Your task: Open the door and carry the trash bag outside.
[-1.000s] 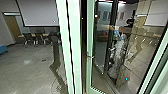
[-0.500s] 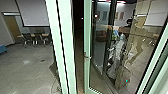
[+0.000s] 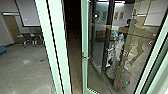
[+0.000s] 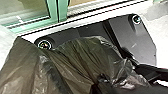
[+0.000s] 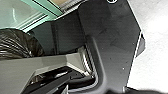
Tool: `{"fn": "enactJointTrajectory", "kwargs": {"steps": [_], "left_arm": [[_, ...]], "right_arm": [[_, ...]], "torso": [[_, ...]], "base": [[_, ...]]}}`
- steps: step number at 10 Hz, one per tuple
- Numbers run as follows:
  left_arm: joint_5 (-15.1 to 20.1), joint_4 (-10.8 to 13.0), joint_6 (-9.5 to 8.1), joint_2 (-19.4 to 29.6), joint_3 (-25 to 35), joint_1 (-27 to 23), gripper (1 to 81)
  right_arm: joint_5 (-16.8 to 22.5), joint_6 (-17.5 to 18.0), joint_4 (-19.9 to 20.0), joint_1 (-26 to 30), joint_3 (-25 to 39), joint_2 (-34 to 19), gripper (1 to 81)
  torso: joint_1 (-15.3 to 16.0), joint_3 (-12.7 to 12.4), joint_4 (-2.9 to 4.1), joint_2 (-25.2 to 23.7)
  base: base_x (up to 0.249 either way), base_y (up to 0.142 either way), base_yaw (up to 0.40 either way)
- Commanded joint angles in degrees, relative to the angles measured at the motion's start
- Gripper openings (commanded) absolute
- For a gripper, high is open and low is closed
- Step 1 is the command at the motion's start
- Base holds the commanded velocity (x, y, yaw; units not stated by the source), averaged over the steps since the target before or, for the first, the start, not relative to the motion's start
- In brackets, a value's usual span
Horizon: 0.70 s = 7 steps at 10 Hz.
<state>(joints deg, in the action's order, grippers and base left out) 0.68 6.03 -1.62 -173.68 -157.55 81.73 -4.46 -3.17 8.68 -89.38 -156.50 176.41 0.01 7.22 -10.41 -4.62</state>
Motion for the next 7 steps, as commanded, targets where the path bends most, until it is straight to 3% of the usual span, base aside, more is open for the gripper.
{"fn": "enactJointTrajectory", "kwargs": {"steps": [1, 7], "left_arm": [[3.01, 0.29, -0.05, -0.18, 0.14, -3.28, 1.0], [2.93, 0.65, -0.05, -0.18, 0.14, -3.36, 1.0]], "right_arm": [[3.41, -0.17, -0.15, 2.40, 0.16, 0.46, 81.1], [3.41, -0.08, -0.15, 2.14, 0.16, 0.46, 81.1]], "torso": [[0.00, 0.00, 0.00, 0.00], [0.00, 0.00, 0.00, 0.00]], "base": [[0.000, -0.084, 0.000], [0.000, -0.093, 0.000]]}}
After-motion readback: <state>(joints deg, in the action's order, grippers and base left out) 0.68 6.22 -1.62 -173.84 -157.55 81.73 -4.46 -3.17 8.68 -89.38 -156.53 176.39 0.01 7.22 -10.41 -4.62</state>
